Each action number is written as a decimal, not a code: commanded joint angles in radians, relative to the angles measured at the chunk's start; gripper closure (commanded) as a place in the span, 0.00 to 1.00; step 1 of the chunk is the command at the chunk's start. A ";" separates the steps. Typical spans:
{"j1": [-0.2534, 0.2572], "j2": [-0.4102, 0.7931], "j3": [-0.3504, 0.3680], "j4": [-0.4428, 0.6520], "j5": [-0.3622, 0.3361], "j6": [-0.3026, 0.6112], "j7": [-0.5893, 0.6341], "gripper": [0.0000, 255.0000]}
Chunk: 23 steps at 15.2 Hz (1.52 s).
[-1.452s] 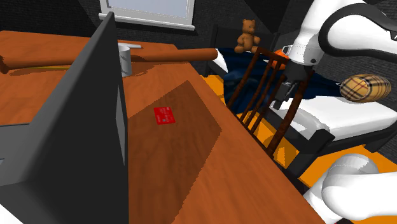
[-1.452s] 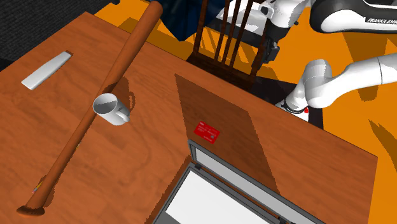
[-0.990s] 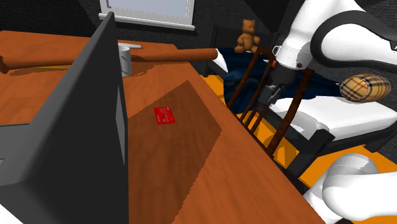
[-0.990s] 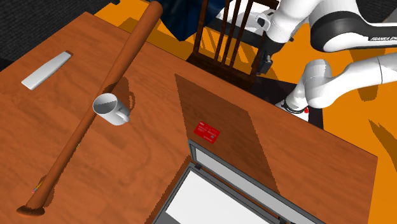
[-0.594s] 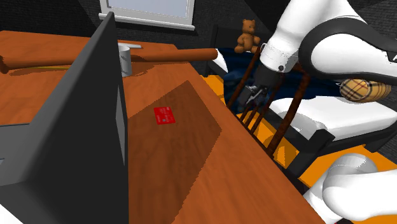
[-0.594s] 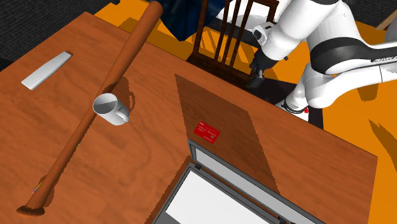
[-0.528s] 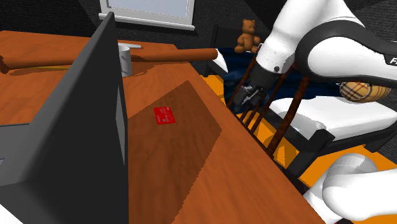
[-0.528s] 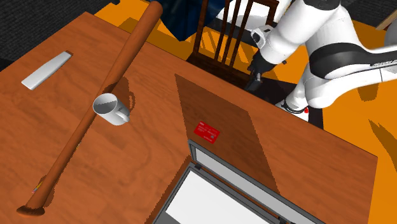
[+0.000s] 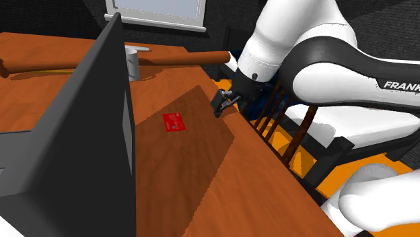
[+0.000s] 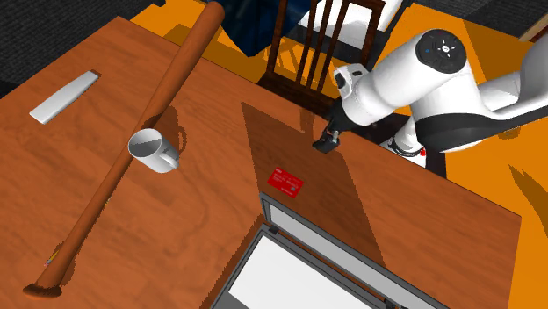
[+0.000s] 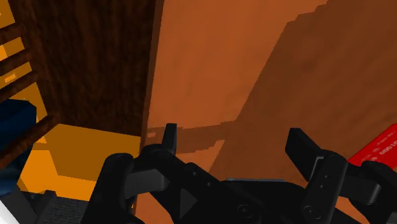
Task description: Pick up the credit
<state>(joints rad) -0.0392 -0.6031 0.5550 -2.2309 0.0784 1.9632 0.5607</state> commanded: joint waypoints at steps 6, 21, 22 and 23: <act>-0.149 0.186 0.264 0.179 -0.152 0.096 0.299 0.00; -0.398 0.509 0.679 0.346 -0.571 0.116 0.729 0.00; -0.398 0.509 0.679 0.346 -0.571 0.116 0.729 0.00; -0.397 0.508 0.678 0.345 -0.569 0.117 0.729 1.00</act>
<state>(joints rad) -0.4348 -0.0978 1.2334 -1.8799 -0.4906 2.0863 1.2877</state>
